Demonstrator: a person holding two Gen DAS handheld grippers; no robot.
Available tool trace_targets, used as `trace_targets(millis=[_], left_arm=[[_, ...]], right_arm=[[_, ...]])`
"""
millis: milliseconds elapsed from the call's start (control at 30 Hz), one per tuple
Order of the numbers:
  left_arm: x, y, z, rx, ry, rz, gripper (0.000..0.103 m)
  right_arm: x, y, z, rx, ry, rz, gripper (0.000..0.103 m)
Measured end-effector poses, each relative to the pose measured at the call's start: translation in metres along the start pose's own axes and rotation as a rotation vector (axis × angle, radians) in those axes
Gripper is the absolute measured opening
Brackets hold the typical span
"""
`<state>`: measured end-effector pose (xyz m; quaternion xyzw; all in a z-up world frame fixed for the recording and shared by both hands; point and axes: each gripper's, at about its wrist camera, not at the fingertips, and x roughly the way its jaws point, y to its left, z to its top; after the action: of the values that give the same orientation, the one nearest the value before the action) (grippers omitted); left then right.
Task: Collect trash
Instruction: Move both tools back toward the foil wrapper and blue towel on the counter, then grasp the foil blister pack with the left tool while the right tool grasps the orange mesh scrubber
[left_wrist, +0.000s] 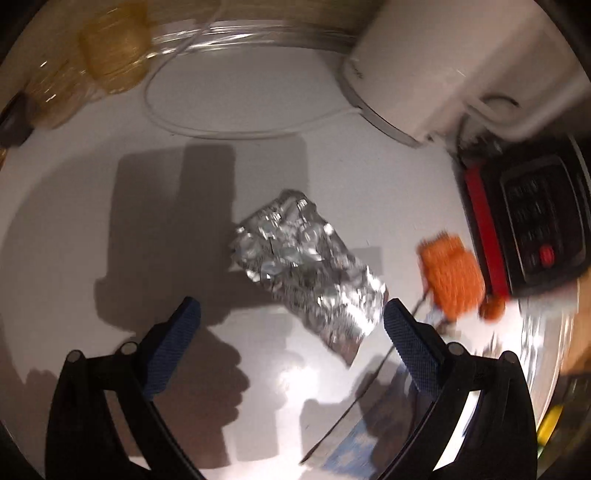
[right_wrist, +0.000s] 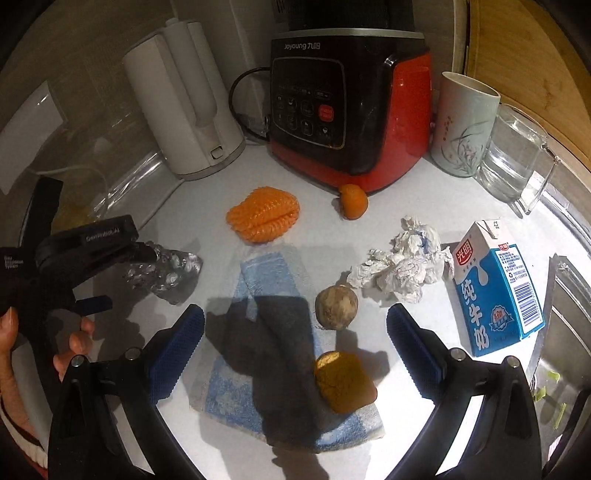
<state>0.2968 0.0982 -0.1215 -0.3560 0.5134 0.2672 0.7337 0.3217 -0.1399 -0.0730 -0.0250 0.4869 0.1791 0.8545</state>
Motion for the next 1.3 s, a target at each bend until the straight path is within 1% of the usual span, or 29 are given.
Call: trace_targets(millis=[67, 233, 300, 367, 400, 467, 500, 567, 600, 667, 700, 767, 867, 933, 1000, 1100, 1167, 1233, 1300], left_arm=[[0.006, -0.004, 0.004, -0.056, -0.002, 0.037, 0.095], [0.026, -0.013, 0.008, -0.156, 0.030, 0.098, 0.095], [0.032, -0.016, 0.009, -0.194, 0.034, 0.110, 0.093], [0.035, -0.021, 0.009, -0.208, 0.028, 0.133, 0.087], [0.036, -0.025, 0.010, -0.198, 0.027, 0.141, 0.085], [0.037, -0.033, 0.011, -0.162, 0.034, 0.155, 0.074], [0.038, -0.038, 0.012, -0.147, 0.038, 0.157, 0.071], [0.037, -0.043, 0.011, -0.122, 0.033, 0.159, 0.057], [0.036, -0.044, 0.010, -0.114, 0.031, 0.153, 0.055], [0.036, -0.044, 0.008, -0.103, 0.040, 0.132, 0.054], [0.035, -0.043, 0.008, -0.096, 0.039, 0.127, 0.053], [0.033, -0.040, 0.007, -0.082, 0.040, 0.115, 0.052], [0.030, -0.032, 0.010, -0.036, 0.047, 0.101, 0.051], [0.029, -0.031, 0.009, 0.005, 0.046, 0.086, 0.051], [0.027, -0.030, 0.004, 0.072, 0.048, 0.067, 0.051], [0.024, -0.030, 0.003, 0.162, 0.033, 0.065, 0.051], [0.022, -0.026, 0.003, 0.199, 0.026, 0.062, 0.051], [0.021, -0.023, 0.004, 0.231, 0.022, 0.057, 0.051], [0.021, -0.022, 0.005, 0.254, 0.017, 0.050, 0.051]], right_arm=[[0.004, -0.003, 0.002, -0.001, 0.008, -0.005, 0.098], [0.013, -0.011, 0.003, 0.005, 0.028, -0.010, 0.098], [0.016, -0.013, 0.003, 0.002, 0.035, -0.013, 0.098], [0.017, -0.014, 0.003, -0.005, 0.038, -0.019, 0.098], [0.017, -0.015, 0.004, -0.008, 0.038, -0.021, 0.098], [0.017, -0.016, 0.005, -0.012, 0.036, -0.025, 0.098], [0.018, -0.017, 0.007, -0.014, 0.036, -0.027, 0.098], [0.018, -0.017, 0.010, -0.021, 0.036, -0.028, 0.098], [0.019, -0.017, 0.012, -0.026, 0.035, -0.027, 0.098], [0.022, -0.015, 0.018, -0.039, 0.031, -0.023, 0.098], [0.023, -0.014, 0.020, -0.047, 0.030, -0.019, 0.094], [0.029, -0.009, 0.028, -0.062, 0.037, -0.006, 0.090], [0.041, 0.000, 0.040, -0.078, 0.038, 0.021, 0.088], [0.051, 0.009, 0.049, -0.097, 0.041, 0.040, 0.087], [0.062, 0.022, 0.057, -0.134, 0.040, 0.046, 0.086], [0.081, 0.037, 0.069, -0.191, 0.040, 0.029, 0.086], [0.096, 0.043, 0.075, -0.202, 0.051, 0.026, 0.085], [0.113, 0.045, 0.080, -0.203, 0.080, 0.026, 0.078], [0.125, 0.047, 0.083, -0.202, 0.107, 0.024, 0.067]])
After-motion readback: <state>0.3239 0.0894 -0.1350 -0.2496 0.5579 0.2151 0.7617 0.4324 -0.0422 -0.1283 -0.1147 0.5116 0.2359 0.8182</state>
